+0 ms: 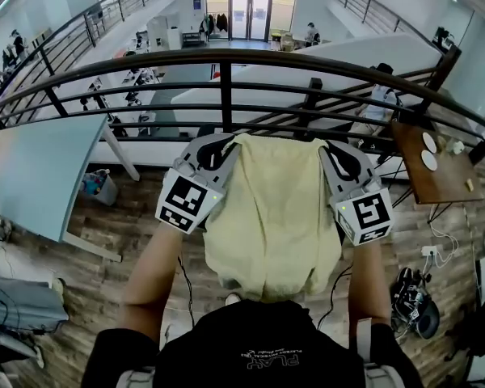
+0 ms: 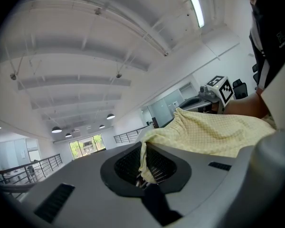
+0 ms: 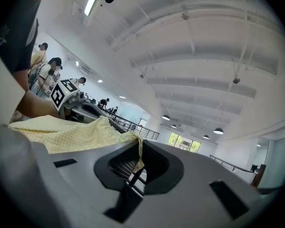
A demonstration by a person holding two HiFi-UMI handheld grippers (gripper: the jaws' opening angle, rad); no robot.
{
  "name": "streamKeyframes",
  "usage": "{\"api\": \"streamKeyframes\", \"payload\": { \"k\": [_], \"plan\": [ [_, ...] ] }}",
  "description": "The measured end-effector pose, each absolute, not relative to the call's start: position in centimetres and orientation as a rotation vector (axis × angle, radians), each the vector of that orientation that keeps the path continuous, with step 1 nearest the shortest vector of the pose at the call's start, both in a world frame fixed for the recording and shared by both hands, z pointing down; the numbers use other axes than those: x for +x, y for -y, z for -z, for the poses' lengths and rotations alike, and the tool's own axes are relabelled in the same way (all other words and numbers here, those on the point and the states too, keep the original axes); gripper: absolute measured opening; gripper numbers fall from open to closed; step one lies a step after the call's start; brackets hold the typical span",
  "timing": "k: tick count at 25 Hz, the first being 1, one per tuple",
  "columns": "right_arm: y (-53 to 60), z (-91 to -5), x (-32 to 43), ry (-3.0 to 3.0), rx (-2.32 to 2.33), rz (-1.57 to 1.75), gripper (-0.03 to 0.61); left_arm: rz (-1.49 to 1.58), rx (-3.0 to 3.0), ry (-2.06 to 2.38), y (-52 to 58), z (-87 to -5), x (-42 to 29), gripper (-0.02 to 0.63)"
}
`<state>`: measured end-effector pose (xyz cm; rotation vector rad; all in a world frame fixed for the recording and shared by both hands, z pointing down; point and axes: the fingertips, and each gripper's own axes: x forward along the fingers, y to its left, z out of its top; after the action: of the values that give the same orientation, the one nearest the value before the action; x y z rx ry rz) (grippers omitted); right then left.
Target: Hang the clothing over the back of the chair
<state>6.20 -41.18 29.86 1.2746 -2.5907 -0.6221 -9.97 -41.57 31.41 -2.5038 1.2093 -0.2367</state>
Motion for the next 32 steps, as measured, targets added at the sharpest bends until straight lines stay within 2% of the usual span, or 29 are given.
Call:
{"api": "streamKeyframes", "payload": {
  "k": [27, 30, 32],
  "plan": [
    [45.1, -38.6, 5.2, 2.526, 0.887, 0.448, 0.034, 0.432, -2.717, -1.109, 45.3, -38.4, -9.2, 0.038],
    [45.1, -40.0, 5.3, 2.503, 0.821, 0.379, 0.034, 0.415, -2.746, -1.098, 45.2, -38.5, -9.4, 0.056],
    [45.0, -40.7, 5.4, 2.485, 0.79, 0.35, 0.034, 0.421, -2.761, -1.085, 45.2, -38.6, -9.6, 0.108]
  ]
}}
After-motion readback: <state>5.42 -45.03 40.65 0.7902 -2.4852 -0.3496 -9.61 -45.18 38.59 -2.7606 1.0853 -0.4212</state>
